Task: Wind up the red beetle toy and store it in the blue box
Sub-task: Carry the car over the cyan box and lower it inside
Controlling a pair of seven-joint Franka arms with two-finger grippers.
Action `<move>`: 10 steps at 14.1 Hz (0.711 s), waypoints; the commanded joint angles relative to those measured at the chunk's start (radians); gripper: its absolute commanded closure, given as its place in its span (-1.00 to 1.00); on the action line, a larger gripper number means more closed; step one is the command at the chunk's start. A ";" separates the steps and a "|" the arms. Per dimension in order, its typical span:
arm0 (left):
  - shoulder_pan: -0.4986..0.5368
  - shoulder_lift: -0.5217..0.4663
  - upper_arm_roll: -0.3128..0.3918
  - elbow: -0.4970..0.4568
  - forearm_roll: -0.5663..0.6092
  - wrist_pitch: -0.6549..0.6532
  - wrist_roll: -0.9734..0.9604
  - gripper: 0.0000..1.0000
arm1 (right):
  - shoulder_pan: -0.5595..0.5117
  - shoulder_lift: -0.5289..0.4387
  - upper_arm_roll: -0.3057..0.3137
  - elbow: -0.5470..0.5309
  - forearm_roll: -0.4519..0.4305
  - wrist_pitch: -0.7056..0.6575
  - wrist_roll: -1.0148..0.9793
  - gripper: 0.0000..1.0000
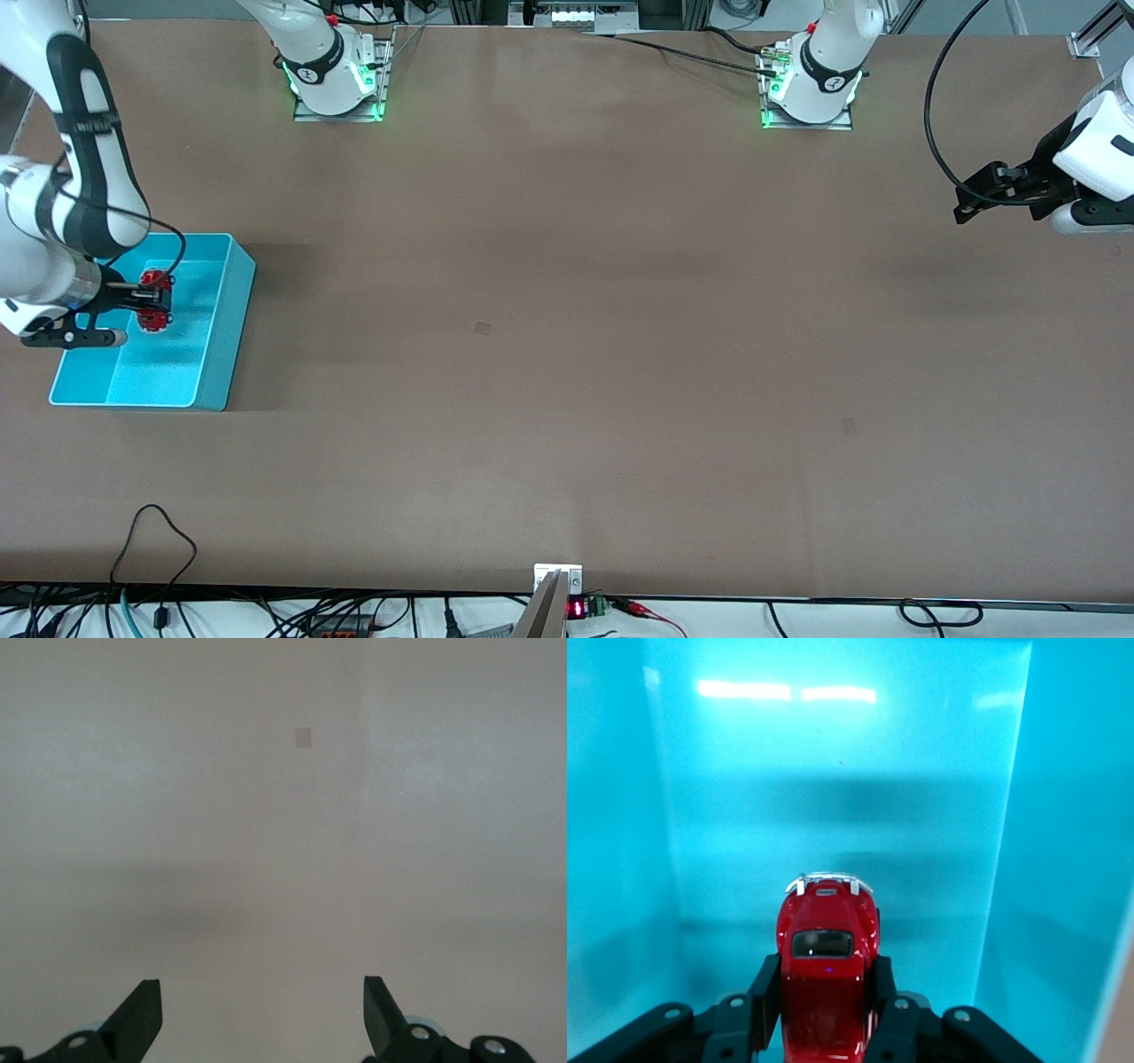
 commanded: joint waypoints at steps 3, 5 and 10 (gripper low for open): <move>0.000 -0.017 -0.003 -0.011 -0.018 0.025 0.026 -1.00 | -0.018 0.048 0.009 0.011 0.039 0.004 0.015 0.64; 0.000 -0.017 -0.005 -0.011 -0.018 0.028 0.026 -1.00 | -0.016 0.048 0.009 0.008 0.039 0.001 0.006 -0.31; 0.001 -0.016 -0.005 -0.014 -0.019 0.028 0.026 -1.00 | -0.010 -0.022 0.016 0.013 0.034 -0.022 -0.002 -1.00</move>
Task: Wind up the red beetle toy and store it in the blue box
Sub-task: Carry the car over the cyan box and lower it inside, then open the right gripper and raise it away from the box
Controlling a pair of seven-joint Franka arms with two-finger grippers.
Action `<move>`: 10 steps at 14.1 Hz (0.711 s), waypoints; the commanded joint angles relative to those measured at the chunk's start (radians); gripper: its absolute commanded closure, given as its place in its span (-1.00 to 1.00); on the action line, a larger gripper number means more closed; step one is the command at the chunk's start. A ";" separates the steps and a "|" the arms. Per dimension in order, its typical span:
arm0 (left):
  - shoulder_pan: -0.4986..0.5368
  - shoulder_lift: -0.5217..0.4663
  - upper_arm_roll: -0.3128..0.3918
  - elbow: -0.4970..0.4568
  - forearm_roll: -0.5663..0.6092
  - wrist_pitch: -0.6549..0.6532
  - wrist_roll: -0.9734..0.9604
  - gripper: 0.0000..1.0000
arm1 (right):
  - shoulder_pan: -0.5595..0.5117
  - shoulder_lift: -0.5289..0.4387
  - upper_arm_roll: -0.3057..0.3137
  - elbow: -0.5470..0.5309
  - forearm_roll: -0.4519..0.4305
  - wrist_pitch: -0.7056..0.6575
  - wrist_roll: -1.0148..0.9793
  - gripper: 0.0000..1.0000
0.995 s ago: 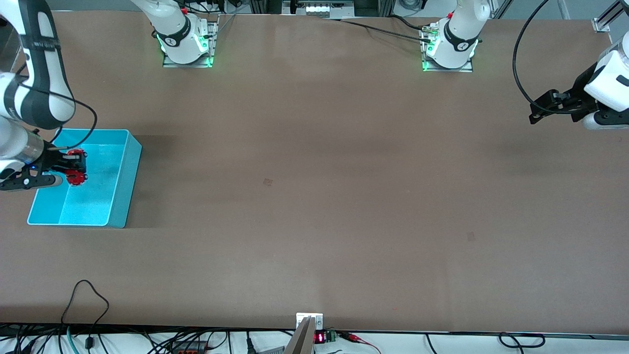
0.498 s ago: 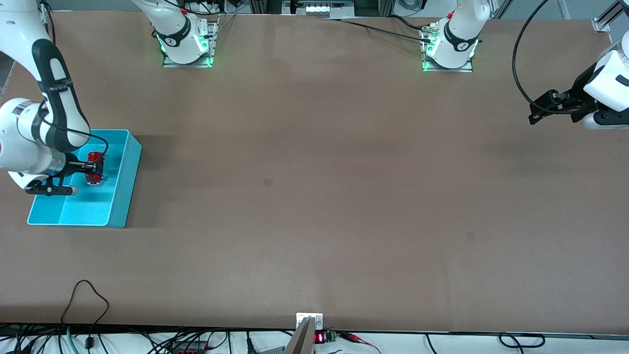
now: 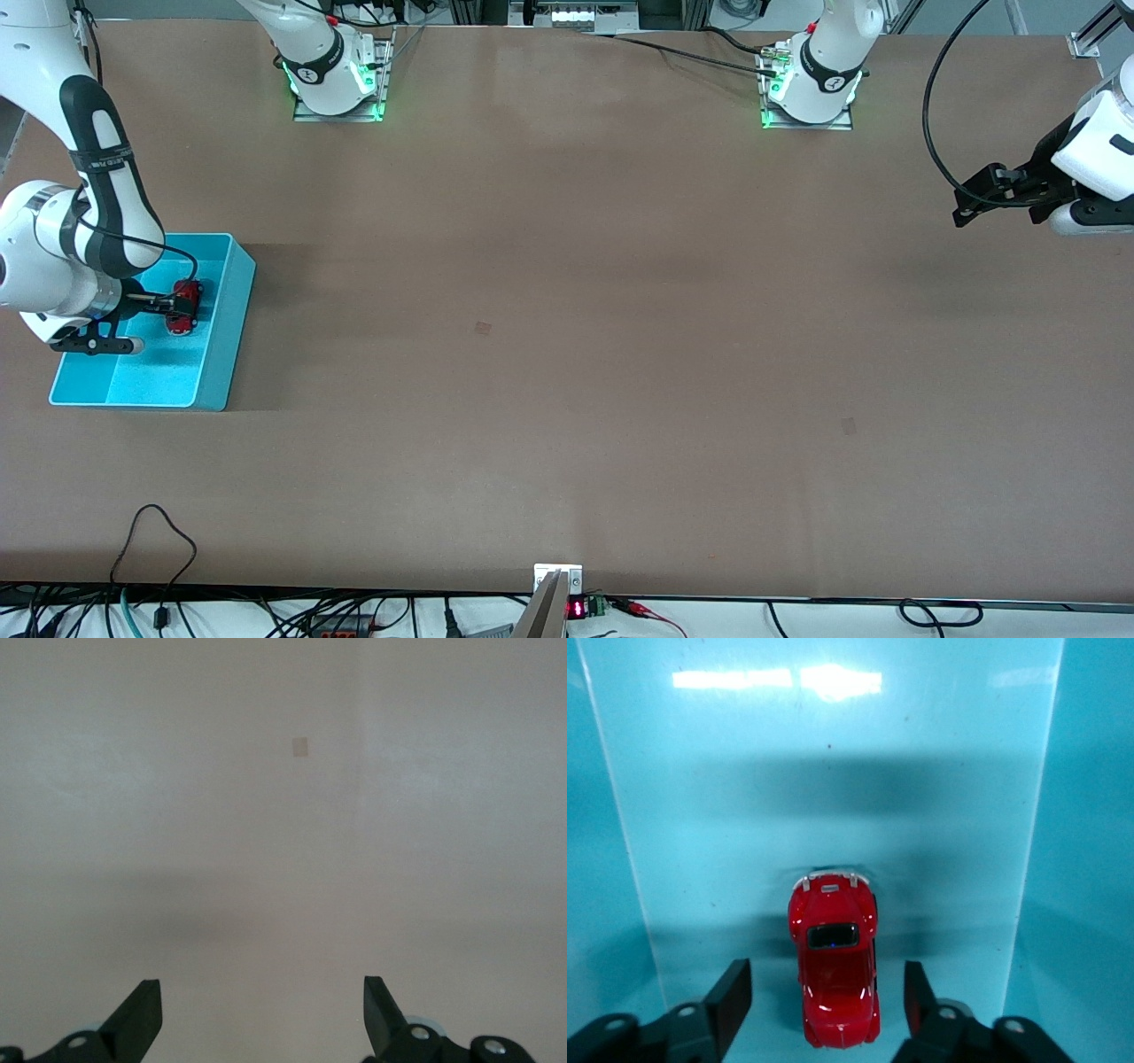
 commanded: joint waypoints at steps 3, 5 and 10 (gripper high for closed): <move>0.007 -0.016 -0.001 -0.014 -0.019 0.008 0.025 -1.00 | 0.012 -0.177 0.061 0.048 0.004 -0.170 -0.009 -1.00; 0.007 -0.014 -0.001 -0.014 -0.019 0.008 0.025 -1.00 | 0.014 -0.251 0.122 0.099 0.002 -0.283 -0.003 -1.00; 0.009 -0.016 -0.001 -0.014 -0.019 0.008 0.024 -1.00 | 0.016 -0.360 0.259 0.345 0.030 -0.655 0.006 -1.00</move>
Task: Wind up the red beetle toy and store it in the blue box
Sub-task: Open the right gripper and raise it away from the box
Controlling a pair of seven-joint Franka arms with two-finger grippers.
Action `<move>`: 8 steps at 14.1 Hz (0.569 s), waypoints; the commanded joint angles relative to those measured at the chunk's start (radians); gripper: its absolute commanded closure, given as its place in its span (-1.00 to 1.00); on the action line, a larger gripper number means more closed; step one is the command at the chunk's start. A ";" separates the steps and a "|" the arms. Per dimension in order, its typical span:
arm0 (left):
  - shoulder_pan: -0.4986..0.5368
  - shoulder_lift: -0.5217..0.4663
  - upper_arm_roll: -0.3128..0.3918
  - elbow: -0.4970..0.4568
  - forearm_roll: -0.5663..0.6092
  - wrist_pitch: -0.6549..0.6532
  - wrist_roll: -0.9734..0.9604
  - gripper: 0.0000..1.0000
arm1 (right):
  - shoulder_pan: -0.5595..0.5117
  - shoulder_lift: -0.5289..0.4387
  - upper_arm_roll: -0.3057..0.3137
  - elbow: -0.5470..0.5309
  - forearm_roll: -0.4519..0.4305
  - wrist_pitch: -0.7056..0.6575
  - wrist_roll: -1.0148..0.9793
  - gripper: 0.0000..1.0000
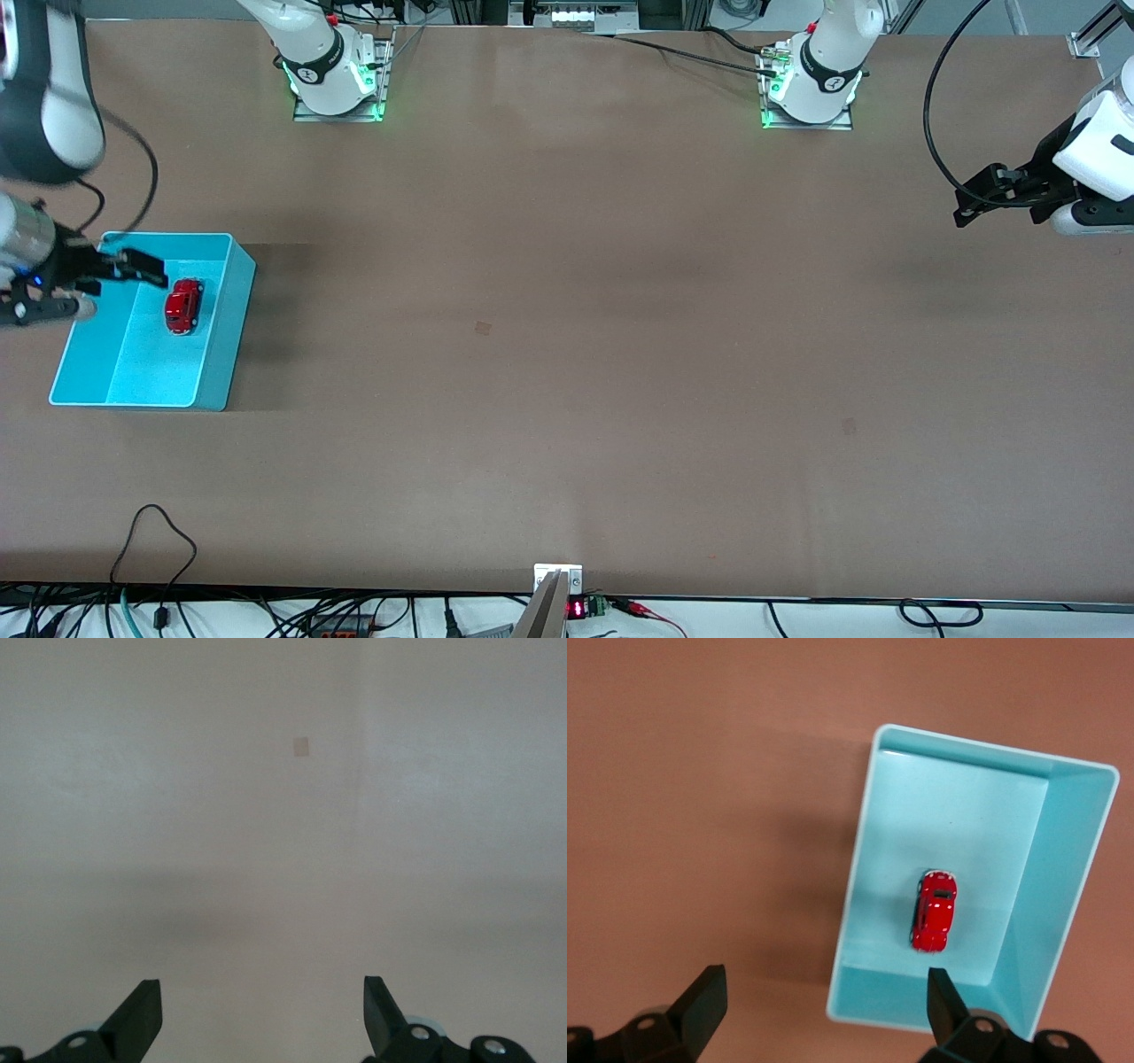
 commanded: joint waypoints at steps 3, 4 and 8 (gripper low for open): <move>0.007 -0.014 -0.001 -0.014 -0.019 0.008 0.025 -1.00 | -0.001 -0.003 0.042 0.271 0.065 -0.313 0.022 -1.00; 0.007 -0.016 -0.001 -0.014 -0.019 0.008 0.024 -1.00 | 0.016 -0.003 0.039 0.276 0.062 -0.321 0.022 -1.00; 0.007 -0.016 -0.001 -0.014 -0.019 0.006 0.024 -1.00 | 0.103 -0.003 -0.059 0.242 0.052 -0.303 0.026 -1.00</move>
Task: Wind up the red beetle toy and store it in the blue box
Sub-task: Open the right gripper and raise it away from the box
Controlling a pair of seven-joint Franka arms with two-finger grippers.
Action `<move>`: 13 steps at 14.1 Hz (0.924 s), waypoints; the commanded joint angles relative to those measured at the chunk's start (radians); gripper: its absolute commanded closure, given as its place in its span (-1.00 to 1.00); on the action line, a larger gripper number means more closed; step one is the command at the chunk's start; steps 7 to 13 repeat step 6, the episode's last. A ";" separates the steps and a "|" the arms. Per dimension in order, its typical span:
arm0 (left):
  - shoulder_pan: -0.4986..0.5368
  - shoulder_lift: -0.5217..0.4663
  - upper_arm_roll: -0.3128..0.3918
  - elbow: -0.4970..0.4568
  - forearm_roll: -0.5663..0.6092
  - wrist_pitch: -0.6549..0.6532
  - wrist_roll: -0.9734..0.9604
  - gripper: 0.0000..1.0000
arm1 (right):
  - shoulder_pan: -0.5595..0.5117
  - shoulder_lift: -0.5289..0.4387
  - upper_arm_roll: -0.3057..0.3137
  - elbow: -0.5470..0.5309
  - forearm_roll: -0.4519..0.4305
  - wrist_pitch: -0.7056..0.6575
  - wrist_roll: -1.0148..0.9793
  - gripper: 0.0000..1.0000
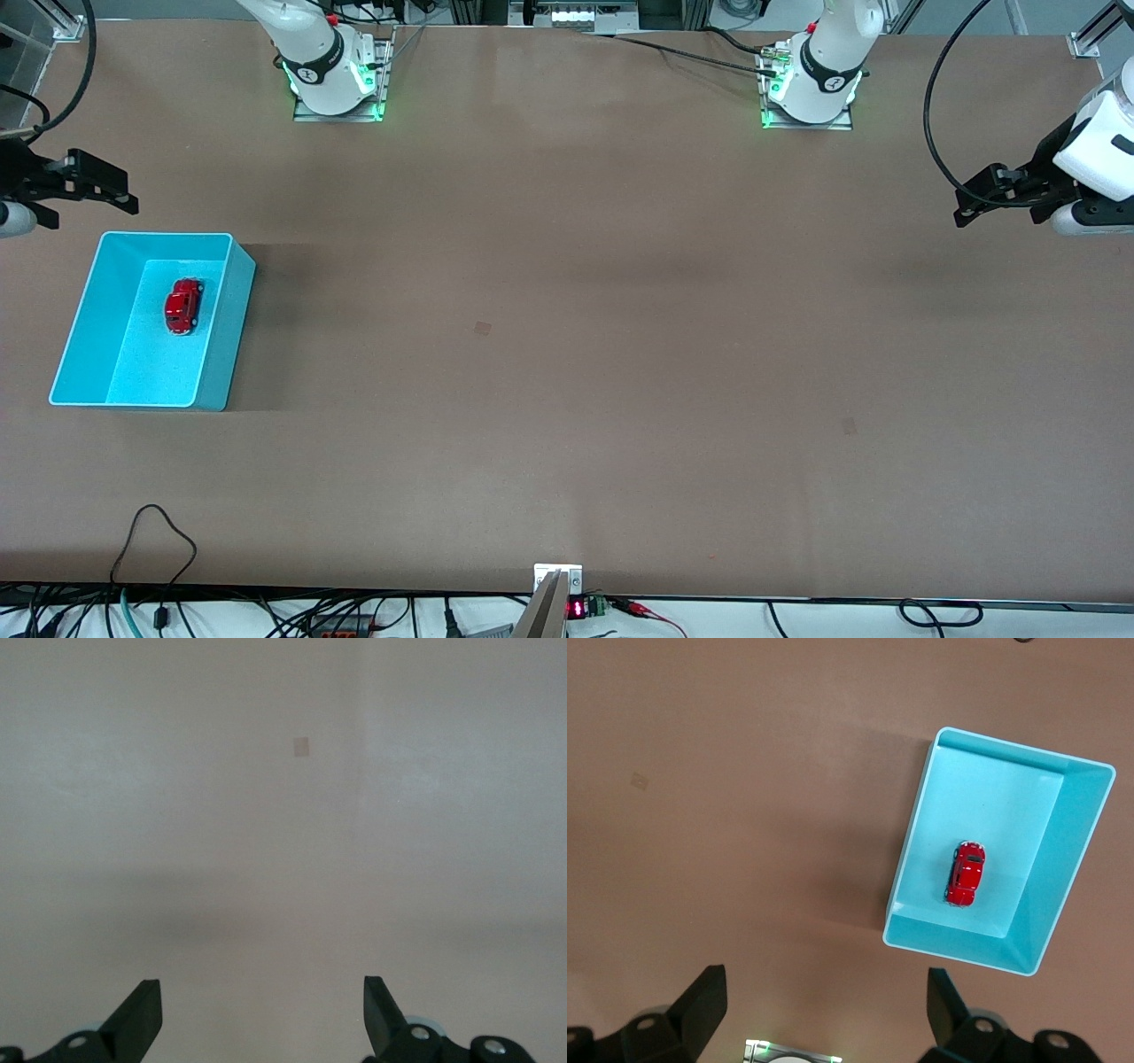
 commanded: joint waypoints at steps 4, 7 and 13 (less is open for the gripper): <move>0.007 -0.016 -0.001 -0.014 -0.019 0.005 0.024 -1.00 | 0.046 -0.001 -0.057 -0.063 -0.006 0.038 0.012 -1.00; 0.007 -0.016 -0.001 -0.014 -0.019 0.005 0.024 -1.00 | 0.046 -0.001 -0.057 -0.066 -0.008 0.038 0.012 -1.00; 0.007 -0.016 -0.001 -0.014 -0.019 0.005 0.024 -1.00 | 0.046 -0.001 -0.057 -0.066 -0.008 0.038 0.012 -1.00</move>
